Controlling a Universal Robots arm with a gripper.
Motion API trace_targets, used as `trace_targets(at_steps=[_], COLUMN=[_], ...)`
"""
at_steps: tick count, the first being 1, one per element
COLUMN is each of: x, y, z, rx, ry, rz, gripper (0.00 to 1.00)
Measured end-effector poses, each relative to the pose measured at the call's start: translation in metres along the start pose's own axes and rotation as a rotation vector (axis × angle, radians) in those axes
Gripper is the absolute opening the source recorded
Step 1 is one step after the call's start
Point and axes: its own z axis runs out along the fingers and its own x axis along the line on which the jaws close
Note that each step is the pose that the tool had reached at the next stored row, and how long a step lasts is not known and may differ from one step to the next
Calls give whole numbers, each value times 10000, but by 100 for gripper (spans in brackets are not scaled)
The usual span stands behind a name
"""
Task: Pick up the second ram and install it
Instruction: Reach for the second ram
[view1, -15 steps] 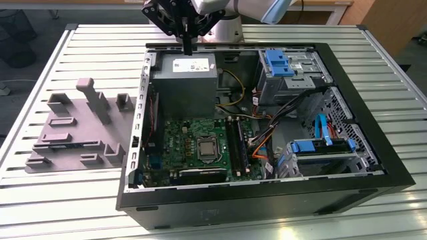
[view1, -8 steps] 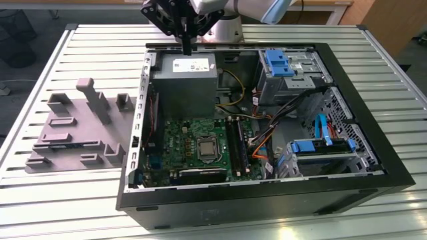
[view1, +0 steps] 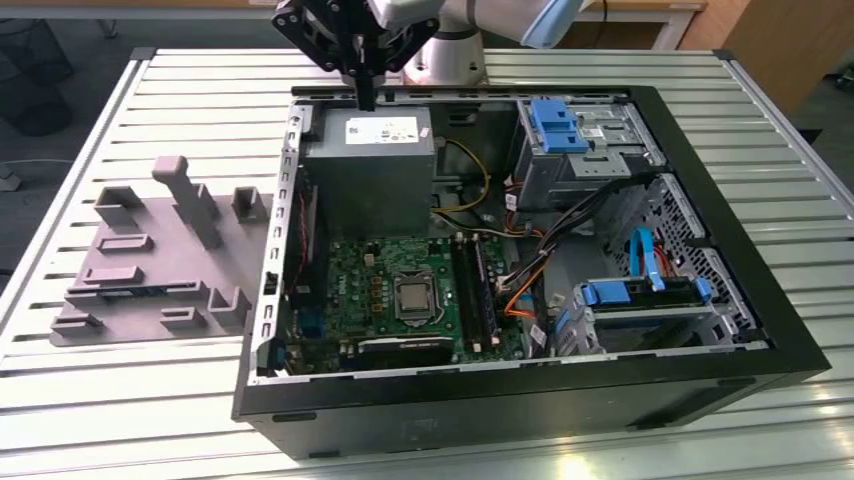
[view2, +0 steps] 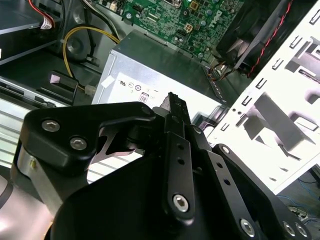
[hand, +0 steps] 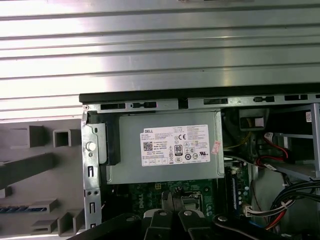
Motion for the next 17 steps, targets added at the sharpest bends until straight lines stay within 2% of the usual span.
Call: trace_targets(at_steps=[17], x=[55], y=[-4], z=[-2], rx=[0], ry=[0], rz=[0], gripper=[11])
